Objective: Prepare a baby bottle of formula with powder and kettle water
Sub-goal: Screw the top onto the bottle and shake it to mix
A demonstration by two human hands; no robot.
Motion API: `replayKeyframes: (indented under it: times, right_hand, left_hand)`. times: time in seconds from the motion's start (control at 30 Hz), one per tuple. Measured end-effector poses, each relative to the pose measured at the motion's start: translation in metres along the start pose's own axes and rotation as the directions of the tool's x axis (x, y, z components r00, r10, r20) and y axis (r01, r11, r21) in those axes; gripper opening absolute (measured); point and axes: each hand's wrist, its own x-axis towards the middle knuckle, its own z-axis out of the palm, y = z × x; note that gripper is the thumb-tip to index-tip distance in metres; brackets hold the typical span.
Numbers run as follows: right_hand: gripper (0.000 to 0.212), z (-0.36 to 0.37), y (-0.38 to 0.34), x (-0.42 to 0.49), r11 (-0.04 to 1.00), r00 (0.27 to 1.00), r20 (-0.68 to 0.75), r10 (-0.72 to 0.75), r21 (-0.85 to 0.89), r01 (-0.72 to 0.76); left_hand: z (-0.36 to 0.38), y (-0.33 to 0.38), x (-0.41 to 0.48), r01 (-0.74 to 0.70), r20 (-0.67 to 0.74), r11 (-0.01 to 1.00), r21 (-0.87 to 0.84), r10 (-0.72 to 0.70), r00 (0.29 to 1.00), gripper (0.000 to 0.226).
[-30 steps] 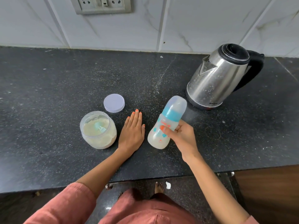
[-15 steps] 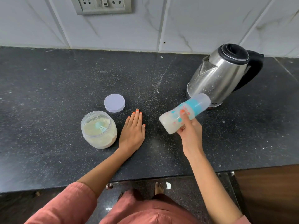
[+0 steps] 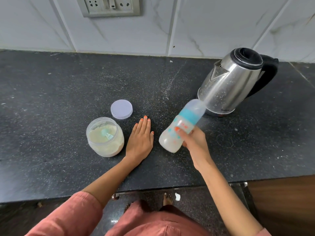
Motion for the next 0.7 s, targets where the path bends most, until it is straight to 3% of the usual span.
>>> replayKeyframes:
  times: [0.03,0.1,0.17,0.23,0.27,0.33,0.4,0.47,0.53,0.6,0.63,0.7]
  right_hand:
    - [0.027,-0.001,0.001,-0.003,0.994,0.998,0.070,-0.007,-0.104,0.014]
    - [0.030,-0.003,0.001,-0.005,0.990,0.996,0.092,-0.006,-0.142,0.019]
    - [0.021,-0.003,-0.001,0.000,0.999,0.999,-0.027,0.017,0.043,-0.016]
    - [0.014,-0.002,-0.002,0.007,0.951,0.985,-0.155,0.078,0.310,-0.026]
    - [0.014,-0.001,0.000,0.008,0.933,0.979,-0.180,0.091,0.361,-0.020]
    - [0.014,0.001,0.000,0.003,0.966,0.989,-0.109,0.099,0.249,-0.069]
    - [0.016,0.002,0.002,-0.006,0.994,0.994,0.020,0.112,-0.002,-0.112]
    - [0.019,-0.002,0.004,-0.007,0.991,0.994,0.023,0.103,-0.086,-0.101]
    - [0.014,-0.003,0.000,-0.002,0.988,0.992,-0.063,0.108,0.114,-0.100]
    - [0.012,-0.002,-0.003,0.007,0.912,0.981,-0.135,0.136,0.405,-0.070]
    - [0.012,-0.001,-0.002,0.008,0.888,0.981,-0.134,0.143,0.456,-0.067]
    - [0.012,0.002,-0.002,0.004,0.940,0.989,-0.043,0.144,0.319,-0.123]
  left_hand:
    - [0.000,0.000,0.000,0.000,-0.002,1.000,-0.001,0.000,1.000,0.076]
    - [0.000,0.000,0.000,0.001,-0.003,1.000,-0.004,-0.001,1.000,0.075]
    - [-0.001,0.001,-0.001,0.006,0.004,1.000,-0.006,-0.006,1.000,0.073]
    - [-0.002,0.001,0.000,0.013,0.015,1.000,-0.006,-0.013,1.000,0.065]
    - [-0.002,0.001,0.000,0.015,0.018,1.000,-0.006,-0.015,1.000,0.063]
    - [-0.002,0.001,-0.001,0.013,0.011,1.000,-0.007,-0.013,1.000,0.064]
    - [-0.002,0.001,-0.001,0.007,0.009,1.000,-0.008,-0.006,1.000,0.068]
    - [-0.002,0.001,-0.001,0.006,0.012,1.000,-0.009,-0.006,1.000,0.069]
    - [-0.003,0.001,-0.001,0.001,0.010,1.000,-0.003,-0.001,1.000,0.074]
    - [-0.002,0.001,-0.001,-0.001,0.010,1.000,0.004,0.001,1.000,0.076]
    - [-0.002,0.001,-0.001,-0.002,0.008,1.000,0.005,0.002,1.000,0.076]
    - [-0.003,0.002,0.000,-0.002,0.012,1.000,0.010,0.002,1.000,0.077]
